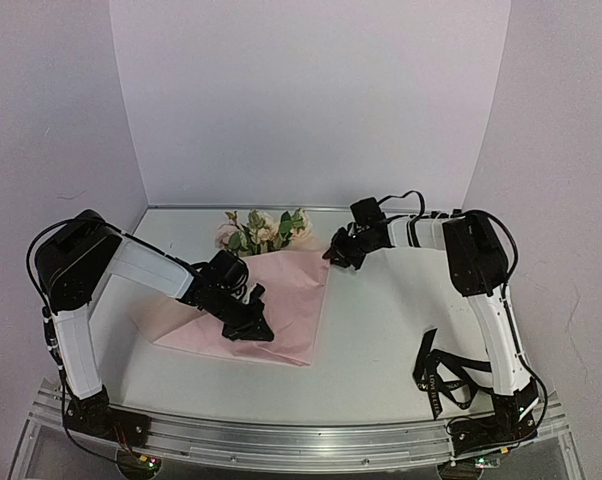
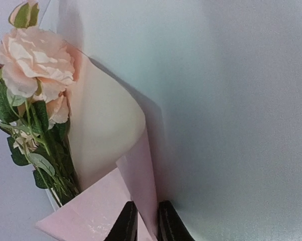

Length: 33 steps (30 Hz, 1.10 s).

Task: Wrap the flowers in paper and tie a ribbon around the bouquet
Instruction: Press the fold line of the 2/3-folded wrapping paper.

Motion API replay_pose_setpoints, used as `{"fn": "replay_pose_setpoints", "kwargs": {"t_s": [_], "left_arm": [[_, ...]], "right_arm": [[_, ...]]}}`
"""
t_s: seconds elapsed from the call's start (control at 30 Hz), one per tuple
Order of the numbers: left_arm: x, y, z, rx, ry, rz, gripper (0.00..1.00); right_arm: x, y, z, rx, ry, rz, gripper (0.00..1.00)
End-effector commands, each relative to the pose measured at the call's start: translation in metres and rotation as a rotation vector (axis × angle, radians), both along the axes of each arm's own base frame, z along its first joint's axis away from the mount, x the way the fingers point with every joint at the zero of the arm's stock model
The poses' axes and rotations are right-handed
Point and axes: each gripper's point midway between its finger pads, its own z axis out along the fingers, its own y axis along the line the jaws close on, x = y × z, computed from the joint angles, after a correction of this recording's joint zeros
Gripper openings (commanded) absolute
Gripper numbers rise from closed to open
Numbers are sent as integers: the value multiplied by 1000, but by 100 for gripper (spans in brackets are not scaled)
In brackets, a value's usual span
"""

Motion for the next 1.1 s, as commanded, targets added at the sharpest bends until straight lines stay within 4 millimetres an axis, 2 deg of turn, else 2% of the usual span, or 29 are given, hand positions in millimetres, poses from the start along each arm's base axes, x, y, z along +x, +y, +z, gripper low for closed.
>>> {"fn": "replay_pose_setpoints", "kwargs": {"t_s": [0.0,0.27,0.4,0.47,0.53,0.63,0.7,0.77,0.8,0.87,1.07], "left_arm": [[-13,47,-42,217,73,60,0],[-17,47,-43,211,78,38,0],[-20,49,-44,215,79,26,0],[-19,48,-44,213,77,22,0],[-18,46,-43,207,76,18,0],[-17,44,-42,202,70,14,0],[-16,43,-40,199,64,11,0],[-16,43,-40,197,62,10,0],[-15,42,-39,194,60,9,0],[-15,41,-39,190,59,9,0],[-11,38,-33,180,43,5,0]], "right_arm": [[13,-6,11,-24,-36,-62,2],[-21,-47,24,-156,-67,-90,0],[-34,-63,19,-177,-52,-90,1],[-38,-67,14,-179,-43,-88,13],[-39,-71,14,-166,-35,-86,32],[-43,-70,34,-131,-56,-70,49],[-54,-72,51,-111,-71,-60,56],[-72,-71,57,-87,-60,-54,56],[-78,-64,66,-51,-72,-47,55],[-100,-44,70,24,-70,-20,52],[-166,34,54,141,-27,100,47]]}}
